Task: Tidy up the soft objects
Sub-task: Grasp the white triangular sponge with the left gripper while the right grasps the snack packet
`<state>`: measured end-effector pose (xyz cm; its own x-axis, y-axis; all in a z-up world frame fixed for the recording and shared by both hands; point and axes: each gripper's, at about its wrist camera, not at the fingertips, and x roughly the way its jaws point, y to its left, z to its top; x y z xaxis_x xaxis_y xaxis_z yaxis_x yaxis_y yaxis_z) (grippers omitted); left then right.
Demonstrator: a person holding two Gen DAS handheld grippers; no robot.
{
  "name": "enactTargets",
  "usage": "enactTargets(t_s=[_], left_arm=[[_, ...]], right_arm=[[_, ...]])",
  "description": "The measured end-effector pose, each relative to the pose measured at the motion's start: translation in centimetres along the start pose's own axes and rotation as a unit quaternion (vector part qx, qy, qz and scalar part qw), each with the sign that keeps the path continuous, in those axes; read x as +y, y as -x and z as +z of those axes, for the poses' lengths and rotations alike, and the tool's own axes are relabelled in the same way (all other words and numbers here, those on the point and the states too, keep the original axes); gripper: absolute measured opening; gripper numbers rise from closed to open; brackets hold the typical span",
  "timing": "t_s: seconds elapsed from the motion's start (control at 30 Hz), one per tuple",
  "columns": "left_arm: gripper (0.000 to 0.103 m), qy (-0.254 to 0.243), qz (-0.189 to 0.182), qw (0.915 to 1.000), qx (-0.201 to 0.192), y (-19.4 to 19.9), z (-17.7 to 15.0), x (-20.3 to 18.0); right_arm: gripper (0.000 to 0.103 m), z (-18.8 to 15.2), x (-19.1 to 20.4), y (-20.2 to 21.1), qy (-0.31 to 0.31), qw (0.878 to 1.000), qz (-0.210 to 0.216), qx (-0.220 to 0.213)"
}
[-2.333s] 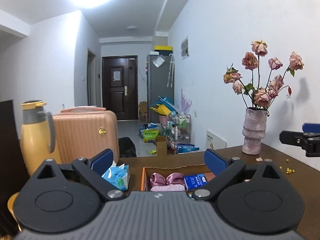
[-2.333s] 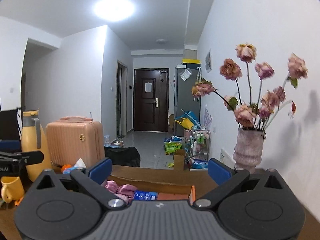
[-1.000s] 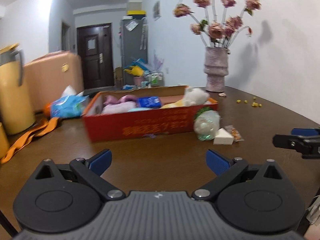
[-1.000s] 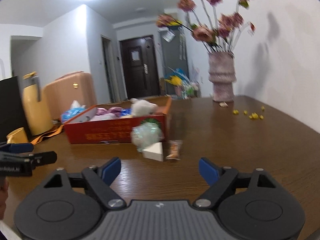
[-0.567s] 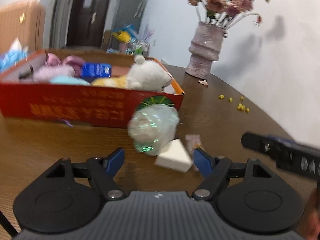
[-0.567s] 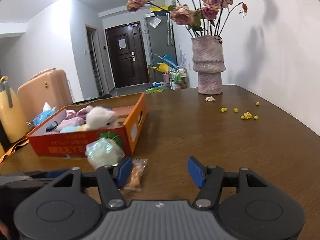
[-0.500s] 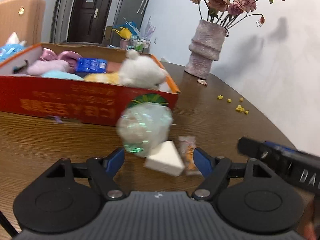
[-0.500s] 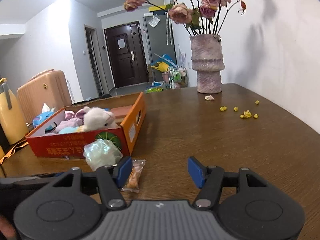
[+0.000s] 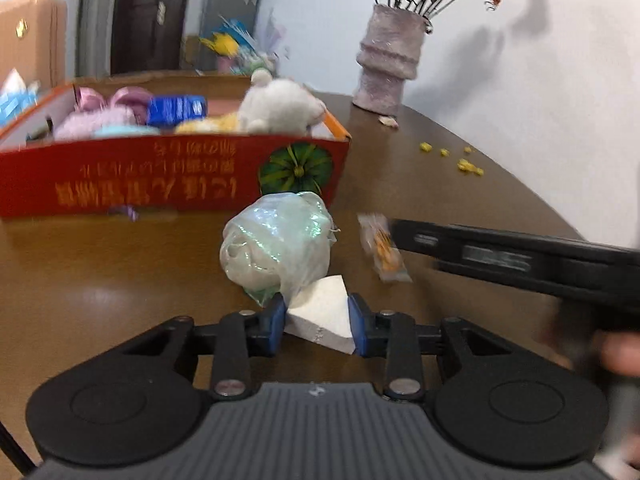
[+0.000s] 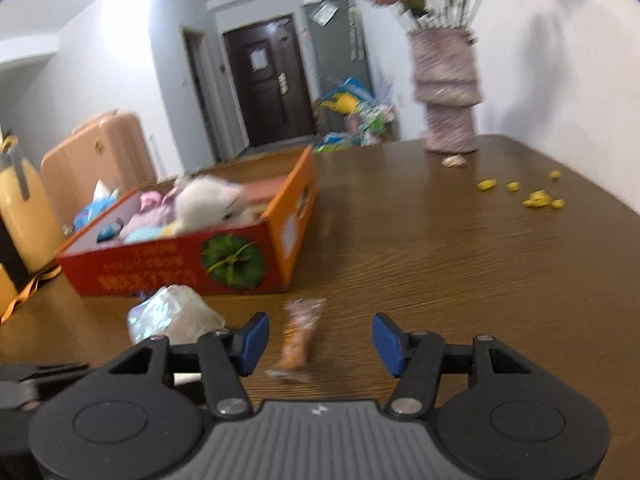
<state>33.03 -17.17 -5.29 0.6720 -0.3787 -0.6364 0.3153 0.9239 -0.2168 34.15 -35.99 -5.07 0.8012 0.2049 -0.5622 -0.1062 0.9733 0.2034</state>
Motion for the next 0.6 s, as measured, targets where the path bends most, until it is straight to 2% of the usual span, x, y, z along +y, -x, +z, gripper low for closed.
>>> enactTargets(t_s=[0.03, 0.1, 0.13, 0.2, 0.33, 0.4, 0.47, 0.5, 0.53, 0.6], left_arm=[[0.034, 0.006, -0.01, 0.9999, 0.006, 0.6, -0.2, 0.4], [0.034, 0.008, -0.014, 0.9998, 0.008, 1.7, -0.7, 1.1], [0.035, 0.004, -0.009, 0.9999, 0.006, 2.2, -1.1, 1.4], [0.036, -0.004, -0.001, 1.0, 0.001, 3.1, -1.7, 2.0], [0.038, -0.017, 0.001, 0.9999, 0.001, 4.4, -2.9, 3.0], [0.045, -0.025, -0.002, 0.9997, -0.002, 5.1, -3.5, 3.2], [0.059, -0.029, 0.005, 0.9995, -0.01, 5.8, -4.2, 3.6], [0.062, -0.031, 0.012, 0.9993, -0.014, 6.1, -4.5, 3.8], [0.063, -0.033, 0.019, 0.9992, -0.016, 6.3, -4.7, 3.9], [0.059, -0.035, 0.033, 0.9986, -0.021, 6.8, -4.9, 4.3]], right_arm=[[0.051, 0.0, 0.6, -0.9, 0.005, 1.0, 0.0, 0.01], [0.033, -0.1, 1.6, -2.1, 0.019, 0.999, -0.011, 0.024], [0.029, -0.3, 1.9, -2.4, 0.02, 0.999, -0.014, 0.029], [0.015, -0.7, 2.4, -2.4, 0.021, 0.999, -0.014, 0.03], [0.014, -2.0, 3.6, -0.7, 0.025, 0.999, 0.002, 0.037], [0.014, -3.1, 4.3, 0.6, 0.027, 0.999, 0.014, 0.038], [0.014, -4.4, 5.5, 2.1, 0.031, 0.998, 0.036, 0.039], [0.014, -5.0, 6.2, 2.7, 0.035, 0.997, 0.049, 0.04], [0.014, -5.6, 6.8, 3.2, 0.038, 0.996, 0.063, 0.041], [0.014, -6.3, 7.9, 3.9, 0.046, 0.994, 0.089, 0.043]])
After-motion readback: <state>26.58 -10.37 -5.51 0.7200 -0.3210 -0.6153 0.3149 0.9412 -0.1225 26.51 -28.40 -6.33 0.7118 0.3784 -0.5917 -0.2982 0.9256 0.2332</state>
